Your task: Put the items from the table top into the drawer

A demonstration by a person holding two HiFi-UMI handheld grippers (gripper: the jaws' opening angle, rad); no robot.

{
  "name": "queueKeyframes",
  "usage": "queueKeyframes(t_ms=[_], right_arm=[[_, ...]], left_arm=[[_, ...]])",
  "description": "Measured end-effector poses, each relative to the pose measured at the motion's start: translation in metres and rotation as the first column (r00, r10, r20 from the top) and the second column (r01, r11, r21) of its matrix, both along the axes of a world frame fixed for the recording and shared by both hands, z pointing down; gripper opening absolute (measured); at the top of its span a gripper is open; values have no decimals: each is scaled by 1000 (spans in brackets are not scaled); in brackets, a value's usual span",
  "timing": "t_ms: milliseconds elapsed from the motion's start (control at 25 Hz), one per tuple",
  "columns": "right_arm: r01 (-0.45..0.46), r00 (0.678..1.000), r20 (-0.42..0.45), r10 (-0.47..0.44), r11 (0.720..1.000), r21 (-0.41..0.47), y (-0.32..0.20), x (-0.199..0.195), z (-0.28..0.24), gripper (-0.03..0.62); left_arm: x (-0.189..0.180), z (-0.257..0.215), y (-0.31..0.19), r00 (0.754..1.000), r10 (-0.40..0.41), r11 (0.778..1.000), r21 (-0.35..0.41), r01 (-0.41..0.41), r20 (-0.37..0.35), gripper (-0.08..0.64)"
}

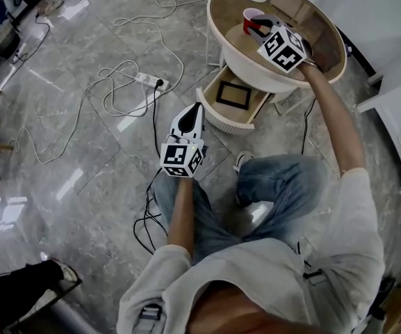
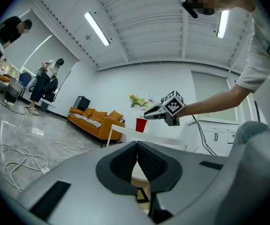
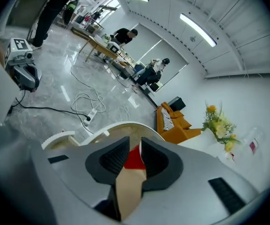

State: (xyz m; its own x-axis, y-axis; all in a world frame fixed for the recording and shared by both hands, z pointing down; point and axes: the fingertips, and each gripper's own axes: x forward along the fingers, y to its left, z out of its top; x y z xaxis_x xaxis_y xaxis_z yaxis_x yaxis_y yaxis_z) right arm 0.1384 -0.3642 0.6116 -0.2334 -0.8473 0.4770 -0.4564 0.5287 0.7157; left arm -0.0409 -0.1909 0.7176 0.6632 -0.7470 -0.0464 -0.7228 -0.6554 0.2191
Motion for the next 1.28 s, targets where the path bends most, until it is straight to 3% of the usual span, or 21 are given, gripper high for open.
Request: queueKeyframes(t_ms=[80,240,520,640,760,1040,1280], right_arm=[[-31,999,-17,30,999,-27,-6,14,6,118],[-72,997,-41,70,997,-30,-16,31,10,120],[-65,993,-102,61,997,-41,-26,38,21,100],[-52,987,-151,47,998,-24,-30,38,18,44],[-39,984,-176,34,999,-23,-30,35,20,38],[21,988,-151,-20,1000,7,-21,6,8,37],[152,979,-140,-148,988,20,2,-50,-2,37]], left_arm=[[0,0,-1,1000,0,1000,-1,0,-3,15],[0,1,0,1000,0,1000,-6,0,5,15],[-5,5,-3,1000,-22,1000,-14,22,9,15],[-8,5,-6,999,-31,999,-14,31,9,15],[-11,7,-7,999,-36,999,-20,36,8,15],[-11,3,-7,999,-33,999,-13,33,0,15],[-12,-4,0,999,-35,999,1,35,-7,15]])
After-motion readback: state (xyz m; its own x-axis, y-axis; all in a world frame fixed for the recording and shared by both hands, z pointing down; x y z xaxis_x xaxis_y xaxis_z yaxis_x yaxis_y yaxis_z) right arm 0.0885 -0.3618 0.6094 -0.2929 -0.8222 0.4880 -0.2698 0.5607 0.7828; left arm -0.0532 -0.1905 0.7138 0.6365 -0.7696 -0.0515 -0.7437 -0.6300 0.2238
